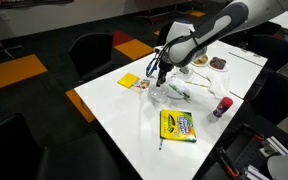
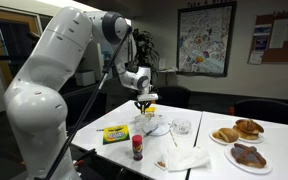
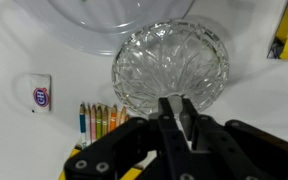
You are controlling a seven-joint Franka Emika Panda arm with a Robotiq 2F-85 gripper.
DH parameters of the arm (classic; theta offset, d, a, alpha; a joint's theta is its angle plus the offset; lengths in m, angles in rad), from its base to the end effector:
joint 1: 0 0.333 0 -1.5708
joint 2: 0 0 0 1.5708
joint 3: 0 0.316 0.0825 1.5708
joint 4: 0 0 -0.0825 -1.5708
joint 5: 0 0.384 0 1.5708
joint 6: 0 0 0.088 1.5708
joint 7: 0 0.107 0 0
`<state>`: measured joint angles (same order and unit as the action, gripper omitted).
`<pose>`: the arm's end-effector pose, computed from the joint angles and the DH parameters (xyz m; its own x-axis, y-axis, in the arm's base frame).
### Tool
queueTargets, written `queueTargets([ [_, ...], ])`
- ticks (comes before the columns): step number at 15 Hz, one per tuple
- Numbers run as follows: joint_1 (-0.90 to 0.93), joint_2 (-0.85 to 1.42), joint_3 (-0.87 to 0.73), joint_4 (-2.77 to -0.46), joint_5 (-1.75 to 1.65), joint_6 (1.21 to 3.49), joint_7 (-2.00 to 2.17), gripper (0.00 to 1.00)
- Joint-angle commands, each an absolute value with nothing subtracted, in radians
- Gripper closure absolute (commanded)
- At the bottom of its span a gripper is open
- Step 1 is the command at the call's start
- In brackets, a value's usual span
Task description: Uncover the glass jar and put the lid on the table
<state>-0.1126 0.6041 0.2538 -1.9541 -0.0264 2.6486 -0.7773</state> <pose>0.6223 0.0833 0.1837 0.6217 0.7655 0.1662 0.7778 -0.6283 -0.0158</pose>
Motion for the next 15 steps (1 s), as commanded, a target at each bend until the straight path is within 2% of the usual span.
queueTargets([
  [1, -0.133, 0.636, 0.270, -1.956, -0.043, 2.647, -0.893, 0.96],
  [15, -0.092, 0.667, 0.304, -1.937, -0.038, 2.638, -1.194, 0.96],
])
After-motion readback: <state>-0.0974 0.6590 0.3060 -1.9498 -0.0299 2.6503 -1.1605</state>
